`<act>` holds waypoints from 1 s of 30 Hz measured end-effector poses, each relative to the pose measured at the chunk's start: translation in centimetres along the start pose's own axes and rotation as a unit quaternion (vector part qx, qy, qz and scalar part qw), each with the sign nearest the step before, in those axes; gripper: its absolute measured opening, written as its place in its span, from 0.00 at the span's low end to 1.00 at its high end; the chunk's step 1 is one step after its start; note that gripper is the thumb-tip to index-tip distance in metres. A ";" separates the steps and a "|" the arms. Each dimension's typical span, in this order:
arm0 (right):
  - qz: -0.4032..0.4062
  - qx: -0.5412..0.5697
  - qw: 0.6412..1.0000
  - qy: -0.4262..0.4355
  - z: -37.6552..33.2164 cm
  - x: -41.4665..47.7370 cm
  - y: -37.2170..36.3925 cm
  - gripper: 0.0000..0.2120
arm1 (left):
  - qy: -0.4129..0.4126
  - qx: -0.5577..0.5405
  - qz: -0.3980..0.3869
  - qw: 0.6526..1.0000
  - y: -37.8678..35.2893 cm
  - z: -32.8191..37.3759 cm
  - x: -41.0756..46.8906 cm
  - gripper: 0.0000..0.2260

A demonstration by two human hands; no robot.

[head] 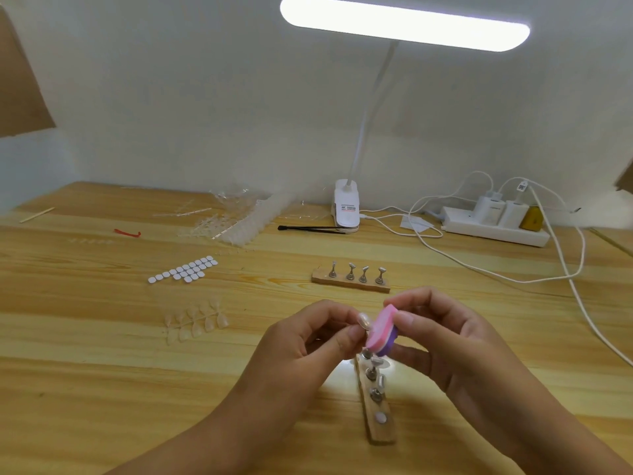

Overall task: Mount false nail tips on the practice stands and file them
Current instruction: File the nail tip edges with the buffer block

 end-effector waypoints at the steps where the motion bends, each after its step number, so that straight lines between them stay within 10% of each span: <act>1: 0.010 0.004 1.000 0.002 0.0 0.0 0.2 0.11 | 0.001 0.007 0.002 1.000 0.1 0.0 0.0 0.06; 19: 0.010 -0.008 1.000 0.010 0.0 -0.1 0.2 0.22 | -0.028 0.018 0.048 0.998 1.0 0.2 0.0 0.05; 30: -0.013 -0.005 1.000 -0.003 0.2 -0.2 -0.8 0.10 | -0.027 0.023 0.046 0.998 0.9 0.3 0.0 0.05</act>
Point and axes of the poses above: each hand's wrist, its own x-axis towards the middle knuckle, its own y-axis out of the back of the hand, z = x × y, the point moved 8 cm from there along x, towards the middle knuckle, and after that the axes turned 8 degrees about -z, right-handed, at the moved point
